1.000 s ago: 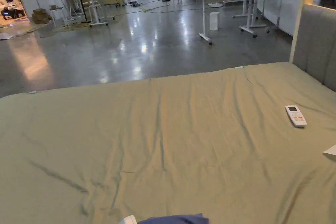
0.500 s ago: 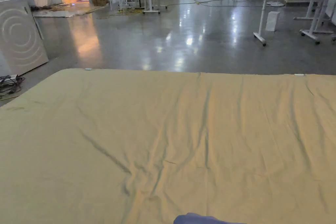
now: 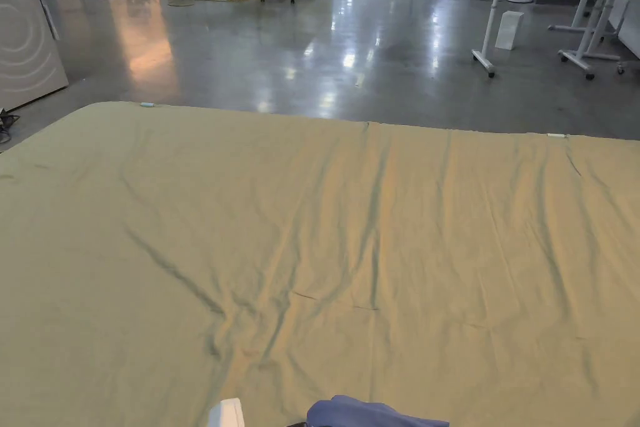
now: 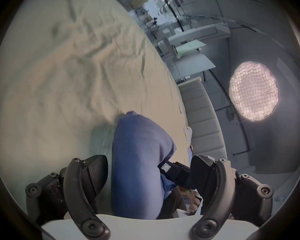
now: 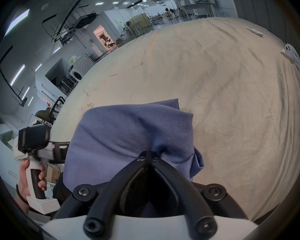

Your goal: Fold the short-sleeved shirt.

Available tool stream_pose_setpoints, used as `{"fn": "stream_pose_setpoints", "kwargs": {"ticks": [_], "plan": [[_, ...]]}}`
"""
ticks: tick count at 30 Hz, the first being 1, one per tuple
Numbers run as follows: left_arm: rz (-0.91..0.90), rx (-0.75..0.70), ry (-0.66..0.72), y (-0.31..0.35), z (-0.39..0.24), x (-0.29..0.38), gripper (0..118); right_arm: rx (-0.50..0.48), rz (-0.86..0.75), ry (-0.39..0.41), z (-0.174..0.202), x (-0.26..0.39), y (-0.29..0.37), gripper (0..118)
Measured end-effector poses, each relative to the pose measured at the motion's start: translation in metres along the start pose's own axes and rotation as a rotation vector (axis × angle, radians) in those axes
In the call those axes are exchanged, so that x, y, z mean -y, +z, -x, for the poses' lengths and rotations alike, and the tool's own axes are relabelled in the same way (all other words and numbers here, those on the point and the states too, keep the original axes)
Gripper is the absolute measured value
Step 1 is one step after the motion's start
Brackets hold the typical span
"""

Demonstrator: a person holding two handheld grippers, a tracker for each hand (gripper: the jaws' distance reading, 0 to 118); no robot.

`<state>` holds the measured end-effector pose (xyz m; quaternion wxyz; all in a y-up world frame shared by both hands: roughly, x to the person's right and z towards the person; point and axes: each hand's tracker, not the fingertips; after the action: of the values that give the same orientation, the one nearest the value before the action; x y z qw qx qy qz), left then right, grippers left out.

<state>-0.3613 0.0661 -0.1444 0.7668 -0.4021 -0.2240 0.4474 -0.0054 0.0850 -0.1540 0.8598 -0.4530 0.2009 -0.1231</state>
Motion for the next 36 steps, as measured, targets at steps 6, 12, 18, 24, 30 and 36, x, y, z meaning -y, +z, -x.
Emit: {"fn": "stream_pose_setpoints", "kwargs": {"ticks": [6,12,18,24,30,36], "plan": [[0.135,-0.009,0.004,-0.044,0.007,-0.01,57,-0.012,0.0,-0.021,0.0,-0.002,0.003,0],[0.154,-0.145,-0.109,-0.055,0.001,-0.01,29,-0.017,-0.008,-0.037,-0.001,0.004,-0.001,0],[0.137,-0.24,-0.213,-0.062,-0.022,0.006,29,0.014,-0.021,0.011,0.019,0.0,0.012,0],[0.093,-0.277,-0.177,-0.057,-0.039,0.018,29,0.048,-0.045,0.061,0.04,-0.003,0.048,0],[0.056,-0.186,-0.221,0.004,-0.057,-0.017,28,-0.016,-0.101,0.07,0.04,0.011,0.106,0],[-0.105,-0.436,-0.212,0.136,-0.01,-0.106,28,0.043,-0.073,0.029,0.021,0.035,0.127,0]]}}
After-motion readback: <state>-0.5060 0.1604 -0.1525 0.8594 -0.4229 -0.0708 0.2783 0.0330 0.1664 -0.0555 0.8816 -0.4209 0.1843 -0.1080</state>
